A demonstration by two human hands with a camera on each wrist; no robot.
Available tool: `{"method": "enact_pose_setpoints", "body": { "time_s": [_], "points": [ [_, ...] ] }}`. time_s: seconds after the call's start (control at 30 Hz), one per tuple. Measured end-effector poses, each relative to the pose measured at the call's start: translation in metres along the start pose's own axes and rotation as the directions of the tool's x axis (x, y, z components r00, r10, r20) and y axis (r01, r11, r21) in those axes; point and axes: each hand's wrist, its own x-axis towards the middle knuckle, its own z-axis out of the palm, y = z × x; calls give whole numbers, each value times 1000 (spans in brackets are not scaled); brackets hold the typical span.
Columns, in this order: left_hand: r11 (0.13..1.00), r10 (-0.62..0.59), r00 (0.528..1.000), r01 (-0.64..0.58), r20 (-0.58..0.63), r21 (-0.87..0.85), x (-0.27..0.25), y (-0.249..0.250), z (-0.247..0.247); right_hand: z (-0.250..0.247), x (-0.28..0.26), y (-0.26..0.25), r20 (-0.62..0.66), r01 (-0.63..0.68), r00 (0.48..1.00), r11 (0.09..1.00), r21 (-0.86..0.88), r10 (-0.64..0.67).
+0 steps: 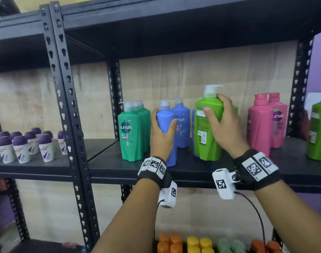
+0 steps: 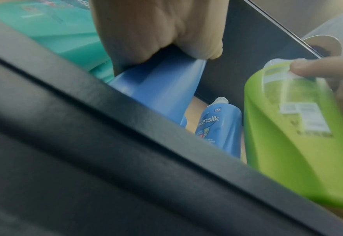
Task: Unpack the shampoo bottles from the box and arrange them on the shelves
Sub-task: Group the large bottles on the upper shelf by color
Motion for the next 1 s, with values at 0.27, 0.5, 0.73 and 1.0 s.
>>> {"method": "enact_pose_setpoints", "body": {
  "time_s": [0.27,0.5,0.73,1.0],
  "points": [
    [1000,-20,1000,20,-9,1,0,-3,2,-22,-20,36,-87,-27,996,999,-24,24],
    [999,-21,999,24,-48,43,-2,-2,5,-37,-13,65,-83,-81,994,990,-112,72],
    [997,-25,997,30,-68,73,-3,2,10,-30,-11,67,-89,-110,991,982,-152,97],
    [985,-171,985,171,3,-34,-20,-15,5,-35,-15,60,-115,-115,988,984,-136,100]
  ]
}}
